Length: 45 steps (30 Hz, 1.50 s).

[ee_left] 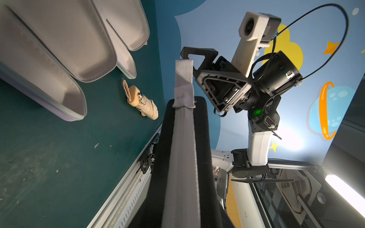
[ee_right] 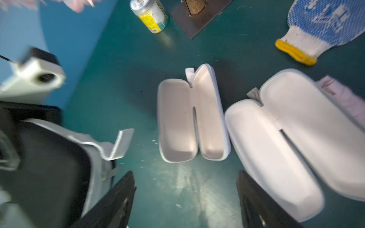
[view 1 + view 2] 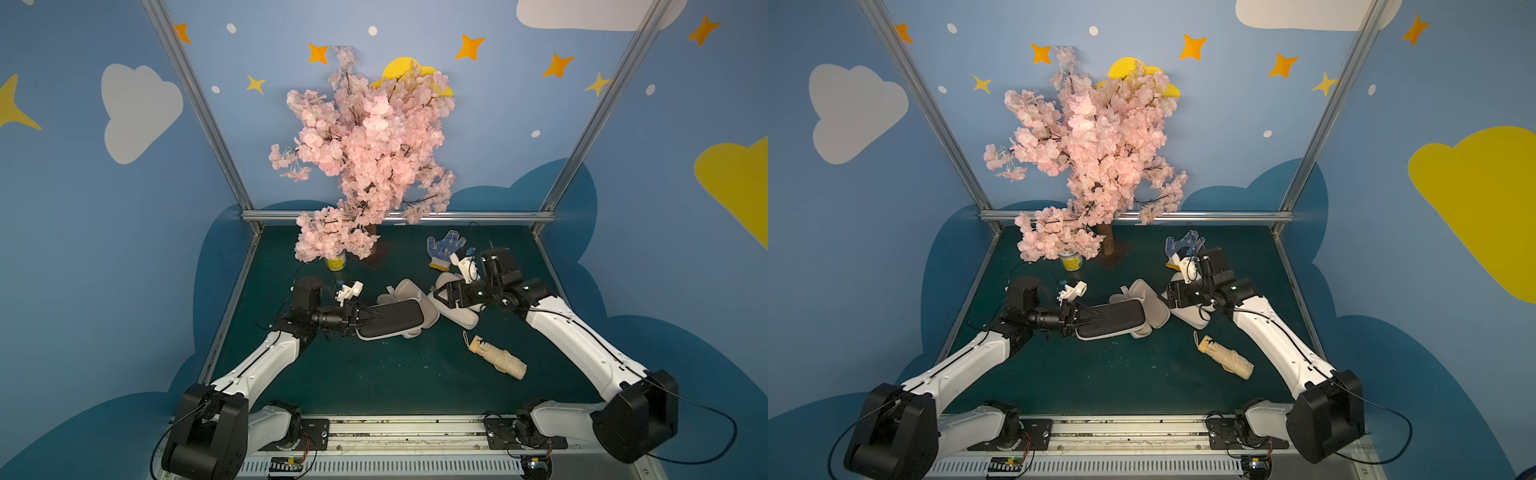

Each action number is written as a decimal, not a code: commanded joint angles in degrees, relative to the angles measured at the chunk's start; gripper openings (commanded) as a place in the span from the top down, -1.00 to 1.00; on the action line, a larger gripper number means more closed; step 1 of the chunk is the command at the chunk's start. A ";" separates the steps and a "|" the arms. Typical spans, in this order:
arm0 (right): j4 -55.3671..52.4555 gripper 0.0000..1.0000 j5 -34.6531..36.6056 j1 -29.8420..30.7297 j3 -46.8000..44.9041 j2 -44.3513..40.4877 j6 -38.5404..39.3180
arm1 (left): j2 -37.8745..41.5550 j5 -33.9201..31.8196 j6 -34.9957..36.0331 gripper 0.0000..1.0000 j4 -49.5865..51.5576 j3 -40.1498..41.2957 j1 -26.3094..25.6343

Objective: Put umbrellas into zippered umbrella sleeves
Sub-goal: Adjust the umbrella sleeve.

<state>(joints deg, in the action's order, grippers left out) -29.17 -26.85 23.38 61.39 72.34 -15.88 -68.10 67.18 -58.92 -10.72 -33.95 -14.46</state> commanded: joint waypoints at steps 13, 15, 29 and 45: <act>10.80 -0.63 -33.97 5.00 -2.15 9.47 -17.97 | -1.46 4.87 2.92 0.70 -2.89 -4.43 -2.35; 12.92 -0.61 -35.47 6.12 -1.04 11.35 -19.10 | -1.91 4.81 3.10 0.70 -2.90 -4.71 -2.92; 31.00 0.54 -42.47 4.47 -3.41 18.10 -30.64 | -6.93 -1.01 -5.89 -0.18 -12.10 -5.78 0.12; 70.22 0.80 4.95 12.57 -24.24 8.28 -66.02 | 8.76 -49.22 -22.42 -0.88 -18.81 14.14 -13.51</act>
<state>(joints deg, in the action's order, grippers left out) 32.01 -32.16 33.01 36.21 83.79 -77.34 -58.46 26.68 -80.88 -30.46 -19.66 -25.71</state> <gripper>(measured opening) 0.394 0.938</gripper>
